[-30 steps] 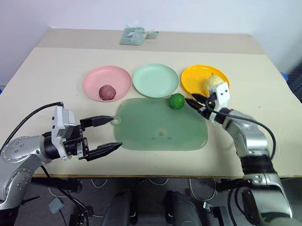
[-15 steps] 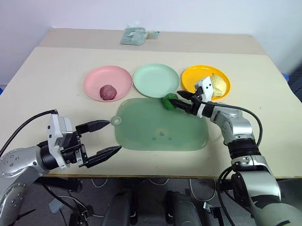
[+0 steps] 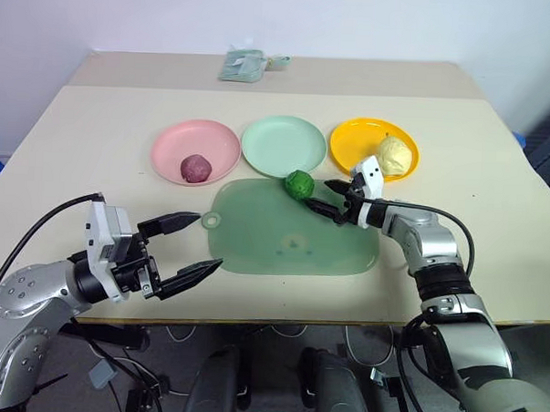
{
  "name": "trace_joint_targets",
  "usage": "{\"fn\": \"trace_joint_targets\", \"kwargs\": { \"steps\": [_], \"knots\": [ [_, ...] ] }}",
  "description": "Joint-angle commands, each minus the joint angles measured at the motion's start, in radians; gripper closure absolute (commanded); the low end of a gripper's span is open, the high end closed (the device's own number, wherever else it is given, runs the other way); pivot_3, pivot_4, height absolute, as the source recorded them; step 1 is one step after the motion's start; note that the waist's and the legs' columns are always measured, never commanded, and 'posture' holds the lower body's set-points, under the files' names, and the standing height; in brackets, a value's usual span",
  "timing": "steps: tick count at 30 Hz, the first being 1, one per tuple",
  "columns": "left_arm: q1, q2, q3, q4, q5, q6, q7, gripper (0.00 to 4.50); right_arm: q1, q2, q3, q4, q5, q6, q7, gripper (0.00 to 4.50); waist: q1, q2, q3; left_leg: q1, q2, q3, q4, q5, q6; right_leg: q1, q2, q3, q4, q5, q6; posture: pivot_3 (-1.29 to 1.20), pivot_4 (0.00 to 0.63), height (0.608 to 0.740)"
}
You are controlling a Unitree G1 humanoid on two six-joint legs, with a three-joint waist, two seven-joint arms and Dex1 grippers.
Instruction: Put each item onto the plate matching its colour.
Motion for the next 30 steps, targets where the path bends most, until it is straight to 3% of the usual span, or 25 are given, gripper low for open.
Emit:
{"fn": "trace_joint_targets", "kwargs": {
  "steps": [1,21,30],
  "knots": [
    [0.018,0.013,0.027,-0.019,-0.025,-0.01,-0.018,0.0,-0.022,0.024,0.002,-0.029,-0.003,-0.022,-0.007,0.05,-0.001,0.0,0.0,0.0,0.0,0.0,0.0,0.0,0.0,0.0,0.0,0.0,0.0,0.0,0.0,0.0,0.15,0.74],
    [0.106,-0.007,0.061,-0.092,-0.047,0.001,0.088,0.0,-0.117,0.102,0.017,0.11,-0.047,-0.106,0.006,0.05,-0.001,0.0,0.0,0.0,0.0,0.0,-0.001,0.0,-0.001,-0.001,0.0,0.0,0.0,0.0,0.0,0.0,0.15,0.74],
    [0.115,-0.021,0.044,-0.112,-0.045,-0.006,0.128,0.0,-0.187,0.096,-0.032,0.055,0.015,-0.098,0.049,0.05,-0.002,0.001,0.001,0.0,0.0,0.0,-0.001,0.0,-0.001,-0.001,0.0,0.0,0.0,0.0,0.0,0.0,0.15,0.74]
  ]
}}
